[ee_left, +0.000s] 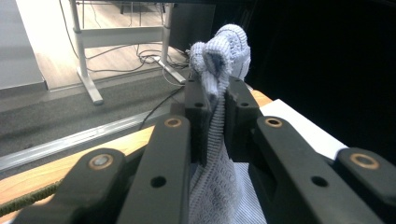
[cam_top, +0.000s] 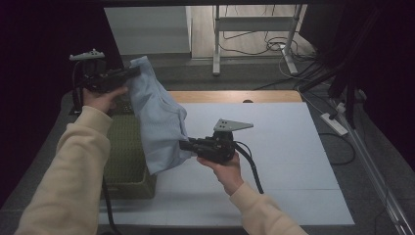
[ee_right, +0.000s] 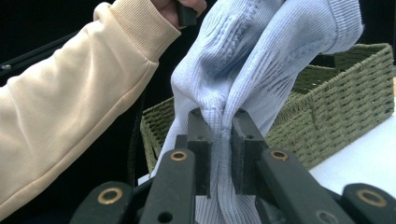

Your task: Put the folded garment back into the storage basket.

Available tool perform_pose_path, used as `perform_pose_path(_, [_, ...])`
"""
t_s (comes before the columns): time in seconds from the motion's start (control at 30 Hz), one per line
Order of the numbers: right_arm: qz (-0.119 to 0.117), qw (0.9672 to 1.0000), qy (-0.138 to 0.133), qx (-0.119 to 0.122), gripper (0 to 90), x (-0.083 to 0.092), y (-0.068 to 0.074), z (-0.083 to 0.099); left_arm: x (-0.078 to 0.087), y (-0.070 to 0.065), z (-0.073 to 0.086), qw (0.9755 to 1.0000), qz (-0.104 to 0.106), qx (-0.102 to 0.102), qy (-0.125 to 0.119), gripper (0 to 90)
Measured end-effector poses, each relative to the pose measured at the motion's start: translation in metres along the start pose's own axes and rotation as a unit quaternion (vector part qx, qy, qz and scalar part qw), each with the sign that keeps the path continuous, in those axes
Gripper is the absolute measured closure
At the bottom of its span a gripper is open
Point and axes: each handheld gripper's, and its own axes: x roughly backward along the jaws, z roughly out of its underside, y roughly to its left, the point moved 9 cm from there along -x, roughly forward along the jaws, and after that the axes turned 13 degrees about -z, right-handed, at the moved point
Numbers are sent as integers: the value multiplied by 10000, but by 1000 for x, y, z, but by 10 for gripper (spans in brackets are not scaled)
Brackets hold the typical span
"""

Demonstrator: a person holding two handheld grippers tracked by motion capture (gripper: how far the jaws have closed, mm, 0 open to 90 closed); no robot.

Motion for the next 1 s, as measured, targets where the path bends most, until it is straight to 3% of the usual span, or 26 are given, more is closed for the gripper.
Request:
perform_pose_path(0.37, [-71, 10000, -7, 31, 797, -12, 1, -6, 8, 10, -6, 9999, 0, 164, -42, 807])
perform_pose_path(1.0, [-311, 9995, 66, -52, 797, -62, 2, -4, 33, 44, -5, 9992, -257, 292, -67, 807])
